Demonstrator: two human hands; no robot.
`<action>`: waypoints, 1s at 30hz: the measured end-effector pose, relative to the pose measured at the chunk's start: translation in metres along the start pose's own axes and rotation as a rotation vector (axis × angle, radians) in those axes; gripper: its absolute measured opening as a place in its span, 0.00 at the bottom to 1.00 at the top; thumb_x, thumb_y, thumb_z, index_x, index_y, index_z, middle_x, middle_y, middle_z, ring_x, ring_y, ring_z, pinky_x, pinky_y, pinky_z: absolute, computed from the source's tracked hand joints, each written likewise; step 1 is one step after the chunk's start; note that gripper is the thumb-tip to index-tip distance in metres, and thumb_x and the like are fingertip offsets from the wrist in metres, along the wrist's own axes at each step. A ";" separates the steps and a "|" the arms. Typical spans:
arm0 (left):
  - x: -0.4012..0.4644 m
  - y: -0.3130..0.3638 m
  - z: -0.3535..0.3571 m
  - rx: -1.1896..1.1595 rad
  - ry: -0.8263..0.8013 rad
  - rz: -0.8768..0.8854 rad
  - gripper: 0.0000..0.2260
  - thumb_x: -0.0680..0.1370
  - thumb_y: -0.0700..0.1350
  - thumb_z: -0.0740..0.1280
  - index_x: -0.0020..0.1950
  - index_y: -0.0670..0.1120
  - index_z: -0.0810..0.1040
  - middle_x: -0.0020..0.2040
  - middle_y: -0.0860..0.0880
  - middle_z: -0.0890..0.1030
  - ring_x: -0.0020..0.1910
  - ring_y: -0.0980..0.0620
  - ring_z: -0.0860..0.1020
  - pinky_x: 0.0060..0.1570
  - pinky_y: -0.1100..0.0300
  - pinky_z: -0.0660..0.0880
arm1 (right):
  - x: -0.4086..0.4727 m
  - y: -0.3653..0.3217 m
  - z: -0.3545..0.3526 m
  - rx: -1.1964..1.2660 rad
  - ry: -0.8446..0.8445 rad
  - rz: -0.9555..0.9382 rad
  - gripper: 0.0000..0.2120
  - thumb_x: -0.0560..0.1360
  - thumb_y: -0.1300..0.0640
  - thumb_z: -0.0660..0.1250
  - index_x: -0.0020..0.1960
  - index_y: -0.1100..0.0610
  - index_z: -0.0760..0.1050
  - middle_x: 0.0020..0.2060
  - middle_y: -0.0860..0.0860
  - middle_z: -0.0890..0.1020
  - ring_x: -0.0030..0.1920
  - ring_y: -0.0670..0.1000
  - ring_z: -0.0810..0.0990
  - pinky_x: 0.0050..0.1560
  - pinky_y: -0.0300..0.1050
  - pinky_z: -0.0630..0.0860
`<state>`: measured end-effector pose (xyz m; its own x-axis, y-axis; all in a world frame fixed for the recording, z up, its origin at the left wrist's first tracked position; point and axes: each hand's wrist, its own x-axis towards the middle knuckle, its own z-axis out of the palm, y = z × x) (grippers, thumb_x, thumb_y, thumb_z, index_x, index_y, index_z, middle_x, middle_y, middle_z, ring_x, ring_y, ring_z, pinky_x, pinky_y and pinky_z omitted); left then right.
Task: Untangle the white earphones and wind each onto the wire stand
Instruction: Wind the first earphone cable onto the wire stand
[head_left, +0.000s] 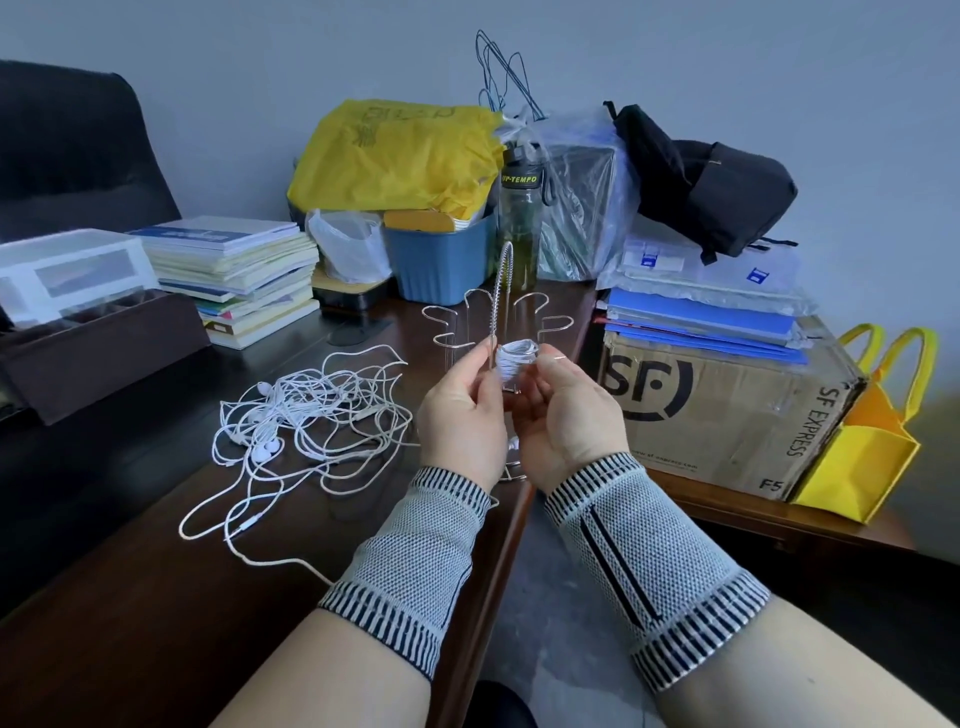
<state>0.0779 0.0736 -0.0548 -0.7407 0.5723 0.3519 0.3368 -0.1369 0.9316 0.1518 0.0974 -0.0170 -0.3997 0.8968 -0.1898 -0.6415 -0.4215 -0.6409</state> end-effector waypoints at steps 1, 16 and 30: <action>-0.001 0.000 0.000 0.010 -0.011 0.000 0.16 0.80 0.39 0.64 0.66 0.52 0.78 0.46 0.64 0.80 0.44 0.63 0.80 0.55 0.60 0.78 | 0.003 -0.001 0.000 -0.014 -0.003 0.005 0.05 0.79 0.65 0.63 0.52 0.60 0.76 0.29 0.51 0.80 0.27 0.44 0.77 0.29 0.37 0.73; -0.006 -0.003 -0.001 0.188 -0.009 0.053 0.19 0.81 0.38 0.61 0.67 0.56 0.77 0.51 0.47 0.85 0.50 0.48 0.82 0.55 0.53 0.78 | 0.007 0.001 0.003 -0.164 0.072 0.116 0.10 0.74 0.66 0.71 0.54 0.68 0.78 0.33 0.56 0.81 0.27 0.47 0.76 0.26 0.35 0.74; -0.009 0.004 -0.005 0.228 -0.043 0.064 0.20 0.81 0.39 0.62 0.69 0.57 0.75 0.49 0.52 0.85 0.47 0.53 0.81 0.52 0.59 0.78 | 0.014 0.003 -0.006 -0.510 0.093 -0.137 0.03 0.70 0.66 0.72 0.39 0.61 0.80 0.34 0.58 0.83 0.34 0.53 0.80 0.37 0.46 0.78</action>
<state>0.0828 0.0643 -0.0539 -0.6898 0.6032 0.4004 0.5083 0.0096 0.8611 0.1484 0.1094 -0.0256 -0.2604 0.9568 -0.1294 -0.2752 -0.2020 -0.9399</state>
